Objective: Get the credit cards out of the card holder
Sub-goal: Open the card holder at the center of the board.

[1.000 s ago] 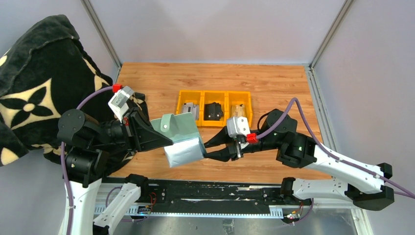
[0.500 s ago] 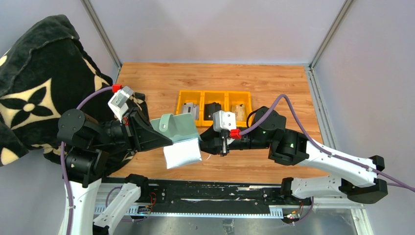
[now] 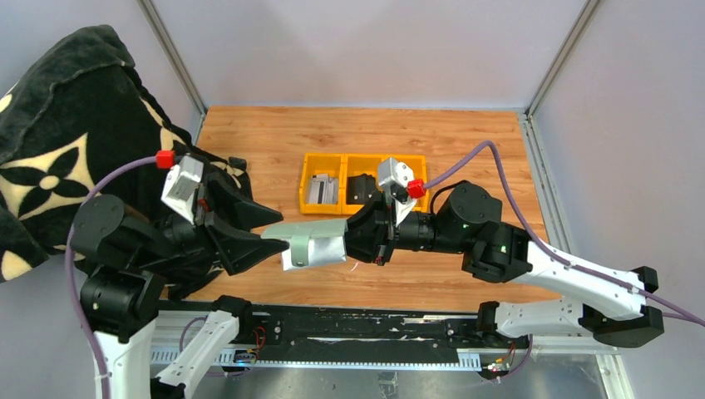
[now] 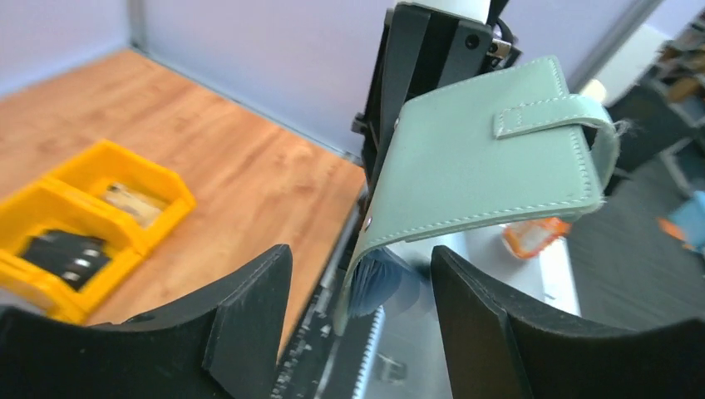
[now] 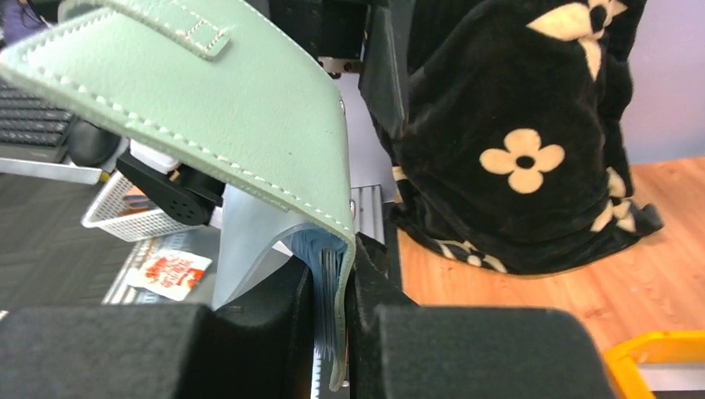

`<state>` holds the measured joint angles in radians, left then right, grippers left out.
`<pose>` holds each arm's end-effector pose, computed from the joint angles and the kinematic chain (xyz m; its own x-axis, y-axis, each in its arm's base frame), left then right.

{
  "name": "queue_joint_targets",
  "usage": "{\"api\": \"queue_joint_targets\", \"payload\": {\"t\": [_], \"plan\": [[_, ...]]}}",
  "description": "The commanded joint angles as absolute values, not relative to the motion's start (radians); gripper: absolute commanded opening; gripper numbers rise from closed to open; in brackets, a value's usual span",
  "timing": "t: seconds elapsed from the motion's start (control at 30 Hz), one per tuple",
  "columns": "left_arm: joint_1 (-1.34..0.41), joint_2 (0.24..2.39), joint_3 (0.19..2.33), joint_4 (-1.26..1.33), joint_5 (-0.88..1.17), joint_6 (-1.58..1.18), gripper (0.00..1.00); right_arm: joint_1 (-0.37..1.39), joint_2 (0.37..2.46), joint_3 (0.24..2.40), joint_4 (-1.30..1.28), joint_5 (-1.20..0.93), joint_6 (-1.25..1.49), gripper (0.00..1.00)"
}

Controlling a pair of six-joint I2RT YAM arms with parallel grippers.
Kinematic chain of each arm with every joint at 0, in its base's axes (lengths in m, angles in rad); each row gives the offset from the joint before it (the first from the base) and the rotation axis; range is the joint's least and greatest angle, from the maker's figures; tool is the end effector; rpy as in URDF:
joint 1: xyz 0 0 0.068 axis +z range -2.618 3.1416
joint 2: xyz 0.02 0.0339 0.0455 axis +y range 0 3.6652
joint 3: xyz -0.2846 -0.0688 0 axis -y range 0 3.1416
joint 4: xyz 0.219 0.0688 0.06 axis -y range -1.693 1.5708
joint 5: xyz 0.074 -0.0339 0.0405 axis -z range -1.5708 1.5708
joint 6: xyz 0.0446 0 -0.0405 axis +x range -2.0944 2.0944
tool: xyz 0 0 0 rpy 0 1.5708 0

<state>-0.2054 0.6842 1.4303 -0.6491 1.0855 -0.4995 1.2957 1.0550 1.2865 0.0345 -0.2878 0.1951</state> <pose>0.0056 -0.0415 0.4953 -0.3752 -0.1501 -0.9147 0.8855 0.2338 -0.4015 0.0399 0.1879 0.5004 -0.1233 0.2476 -0.9610 -0.9921 -0.0521 0.1138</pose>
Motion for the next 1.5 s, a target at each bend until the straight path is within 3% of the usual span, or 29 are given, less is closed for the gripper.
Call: {"api": "queue_joint_targets", "payload": {"t": [0.0,0.17,0.43,0.63,0.77,0.83,0.97,1.07,1.33,1.47], "plan": [[-0.209,0.652,1.477,-0.72,0.907,-0.325,0.68,1.307,1.055,1.322,-0.01,-0.264,0.359,0.0],[-0.209,0.59,1.414,-0.583,0.863,-0.349,0.61,1.307,1.117,1.392,-0.132,-0.311,0.433,0.0],[-0.209,0.583,1.351,-0.58,0.884,-0.355,0.51,1.299,1.233,1.485,-0.197,-0.423,0.575,0.0],[-0.209,0.579,1.35,-0.619,0.841,-0.314,0.23,1.267,1.25,1.468,-0.176,-0.462,0.732,0.0],[-0.209,0.568,1.319,-0.644,0.728,-0.297,0.06,1.232,1.217,1.364,-0.028,-0.513,0.846,0.0],[-0.209,0.564,1.293,-0.658,0.692,-0.305,0.01,1.229,1.198,1.319,0.029,-0.518,0.865,0.06],[-0.209,0.561,1.257,-0.683,0.639,-0.319,0.0,1.228,1.164,1.235,0.104,-0.515,0.875,0.22],[-0.209,0.565,1.246,-0.696,0.64,-0.334,0.0,1.229,1.15,1.188,0.133,-0.509,0.876,0.28],[-0.209,0.615,1.287,-0.743,0.689,-0.388,0.0,1.229,1.145,1.151,0.115,-0.507,0.827,0.31],[-0.209,0.643,1.318,-0.745,0.735,-0.427,0.0,1.229,1.144,1.152,0.065,-0.465,0.769,0.25]]}}
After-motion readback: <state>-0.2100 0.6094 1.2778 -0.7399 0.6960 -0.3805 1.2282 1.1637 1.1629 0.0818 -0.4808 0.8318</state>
